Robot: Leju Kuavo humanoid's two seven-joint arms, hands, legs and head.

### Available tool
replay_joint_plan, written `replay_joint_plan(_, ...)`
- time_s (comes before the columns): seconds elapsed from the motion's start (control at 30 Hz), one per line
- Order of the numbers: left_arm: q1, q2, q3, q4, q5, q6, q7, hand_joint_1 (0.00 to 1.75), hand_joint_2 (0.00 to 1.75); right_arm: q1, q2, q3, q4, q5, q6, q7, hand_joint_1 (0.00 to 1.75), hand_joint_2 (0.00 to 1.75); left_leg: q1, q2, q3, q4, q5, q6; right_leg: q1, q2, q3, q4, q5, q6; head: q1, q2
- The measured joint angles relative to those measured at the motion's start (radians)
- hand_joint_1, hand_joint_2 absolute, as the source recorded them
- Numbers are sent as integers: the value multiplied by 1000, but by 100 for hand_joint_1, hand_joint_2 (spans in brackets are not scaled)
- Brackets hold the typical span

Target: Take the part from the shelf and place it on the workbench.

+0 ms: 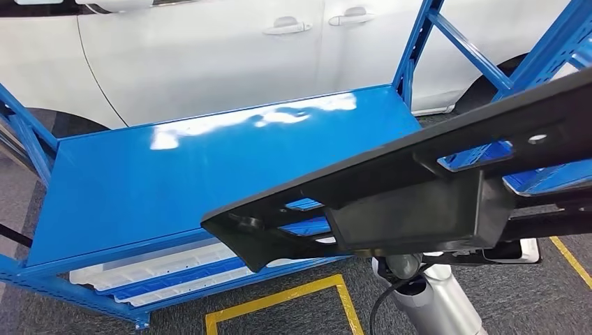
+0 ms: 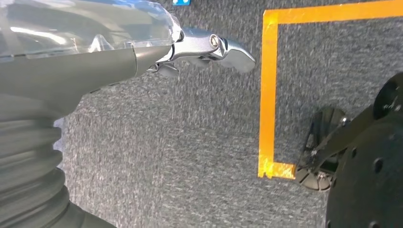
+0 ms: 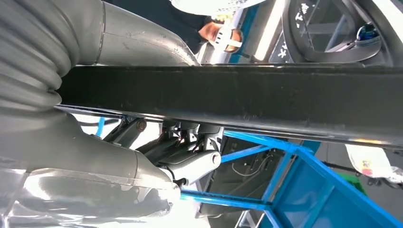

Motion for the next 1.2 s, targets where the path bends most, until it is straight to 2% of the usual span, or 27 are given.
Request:
replay_joint_plan(0.03, 2, -1, 1, 0, 0, 5, 1, 0, 175, -1, -6, 0, 11, -6, 7, -12, 175, 175, 0, 0, -7, 1, 5, -2, 0, 0, 39, -50, 23, -3, 0, 0)
replay_joint_plan(0.1, 2, -2, 4, 0, 0, 14, 0, 0, 175, -13, -14, 0, 29, -24, 12, -26, 175, 175, -2, -1, -15, 2, 14, -8, 4, 1, 135, -191, 61, -14, 0, 0)
replay_joint_plan(0.13, 2, -2, 5, 0, 0, 17, 0, 0, 175, -22, -16, 1, 37, -36, 10, -29, 175, 175, -3, -1, -18, 1, 19, -13, 7, 2, 165, -241, 72, -20, 0, 0)
replay_joint_plan(0.17, 2, -2, 7, 0, 0, 20, 0, 0, 175, -31, -20, 1, 45, -50, 8, -31, 175, 175, -3, -1, -19, -1, 24, -19, 10, 2, 180, -268, 75, -25, 0, 0)
replay_joint_plan(0.23, 3, -2, 9, 0, 0, 22, 0, 0, 175, -48, -27, 1, 59, -73, 4, -30, 175, 175, -5, -1, -21, -6, 37, -31, 11, 1, 174, -277, 85, -35, 0, 0)
replay_joint_plan(0.27, 5, -1, 9, 0, 0, 22, 1, 0, 175, -54, -31, 1, 66, -79, 3, -28, 175, 175, -5, -2, -25, -3, 33, -36, 9, -1, 171, -284, 92, -42, 0, 0)
replay_joint_plan(0.3, 5, -1, 9, 0, 0, 22, 1, 0, 175, -58, -33, 2, 72, -83, 4, -26, 175, 175, -5, -3, -33, 12, 16, -40, 7, -4, 167, -290, 102, -51, 0, 0)
replay_joint_plan(0.33, 6, 0, 9, 0, 0, 22, 3, 0, 175, -60, -35, 3, 76, -85, 4, -24, 175, 175, -5, -3, -46, 47, -17, -43, 4, -7, 160, -295, 112, -58, 0, 0)
replay_joint_plan(0.4, 7, 0, 9, 0, 0, 23, 7, 0, 175, -62, -36, 4, 83, -87, 5, -23, 175, 175, -2, -3, -86, 168, -105, -48, 5, -10, 142, -295, 128, -66, 0, 0)
replay_joint_plan(0.43, 7, 0, 9, 0, 0, 24, 10, 0, 175, -62, -36, 4, 86, -87, 5, -21, 175, 175, -1, -3, -102, 229, -137, -51, 7, -10, 131, -291, 134, -66, 0, 0)
replay_joint_plan(0.47, 8, 0, 9, 0, 0, 24, 12, 0, 175, -62, -36, 4, 90, -88, 5, -18, 175, 175, 0, -3, -105, 265, -150, -53, 8, -10, 119, -287, 140, -66, 0, 0)
replay_joint_plan(0.5, 8, 0, 9, 0, 0, 24, 14, 0, 175, -62, -36, 5, 93, -90, 3, -12, 175, 175, 0, -3, -90, 264, -144, -54, 8, -11, 107, -283, 146, -65, 0, 0)
replay_joint_plan(0.53, 8, 0, 9, 0, 0, 24, 17, 0, 175, -63, -36, 6, 97, -92, 2, -7, 175, 175, 1, -3, -55, 223, -123, -54, 8, -11, 95, -277, 151, -63, 0, 0)
replay_joint_plan(0.6, 6, 0, 9, 0, 0, 24, 20, 0, 175, -65, -36, 6, 102, -94, 1, 1, 175, 175, 0, -3, 39, 83, -84, -49, 9, -11, 76, -265, 158, -57, 0, 0)
replay_joint_plan(0.63, 5, 0, 9, 0, 0, 24, 21, 0, 175, -64, -36, 6, 103, -92, 1, 3, 175, 175, -3, -3, 71, 32, -73, -44, 10, -11, 70, -260, 162, -53, 0, 0)
replay_joint_plan(0.67, 4, -1, 9, 0, 0, 23, 22, 0, 175, -61, -36, 6, 103, -87, 3, 3, 175, 175, -5, -4, 86, 2, -71, -40, 10, -12, 66, -257, 167, -47, 0, 0)
replay_joint_plan(0.77, 4, -4, 8, 0, 0, 18, 22, 0, 175, -35, -36, 6, 101, -55, 6, 4, 175, 175, -6, -4, 77, -9, -56, -23, 11, -10, 60, -257, 181, -29, 0, 0)
replay_joint_plan(0.8, 3, -5, 7, 0, 0, 16, 22, 0, 175, -25, -35, 6, 99, -42, 6, 4, 175, 175, -3, -2, 71, -11, -47, -16, 10, -8, 53, -247, 168, -24, 0, 0)
replay_joint_plan(0.83, 3, -7, 6, 0, 0, 14, 22, 0, 175, -16, -35, 6, 98, -30, 6, 3, 175, 175, -1, 0, 62, -14, -36, -9, 10, -6, 42, -218, 136, -18, 0, 0)
replay_joint_plan(0.93, 3, -15, 2, 0, 0, 11, 22, 0, 175, 16, -34, 6, 94, 1, 6, 1, 175, 175, 0, 4, 27, -13, -8, 0, 5, -3, -9, -45, 5, -7, 0, 0)
replay_joint_plan(0.97, 3, -18, 0, 0, 0, 10, 22, 0, 175, 28, -34, 6, 93, 11, 7, 1, 175, 175, -1, 4, 14, -12, 1, 0, 4, -3, -14, 0, -12, -5, 0, 0)
replay_joint_plan(1.0, 4, -21, -2, 0, 0, 9, 23, 0, 175, 40, -33, 6, 92, 20, 9, 1, 175, 175, -1, 4, 1, -11, 9, -1, 2, -3, -3, 16, -10, -3, 0, 0)
replay_joint_plan(1.03, 4, -24, -4, 0, 0, 8, 24, 0, 175, 52, -33, 4, 88, 30, 12, 0, 175, 175, -1, 3, -11, -9, 17, -3, 1, -3, 26, -8, 11, -4, 0, 0)
replay_joint_plan(1.07, 4, -27, -6, 0, 0, 7, 26, 0, 175, 64, -33, 1, 83, 41, 16, 0, 175, 175, -1, 3, -22, -7, 24, -5, 0, -3, 72, -65, 36, -7, 0, 0)
replay_joint_plan(1.13, 5, -30, -9, 0, 0, 7, 31, 0, 175, 91, -30, -7, 68, 65, 23, -5, 175, 175, -2, 2, -37, -3, 37, -13, 3, -2, 170, -208, 57, -16, 0, 0)
replay_joint_plan(1.17, 4, -31, -9, 0, 0, 7, 34, 0, 175, 107, -28, -12, 59, 78, 25, -9, 175, 175, -3, 1, -40, -3, 44, -19, 6, -2, 199, -255, 56, -21, 0, 0)
replay_joint_plan(1.2, 4, -31, -9, 0, 0, 8, 36, 0, 175, 123, -24, -16, 51, 91, 25, -14, 175, 175, -3, 1, -42, -5, 51, -25, 9, -1, 211, -279, 52, -26, 0, 0)
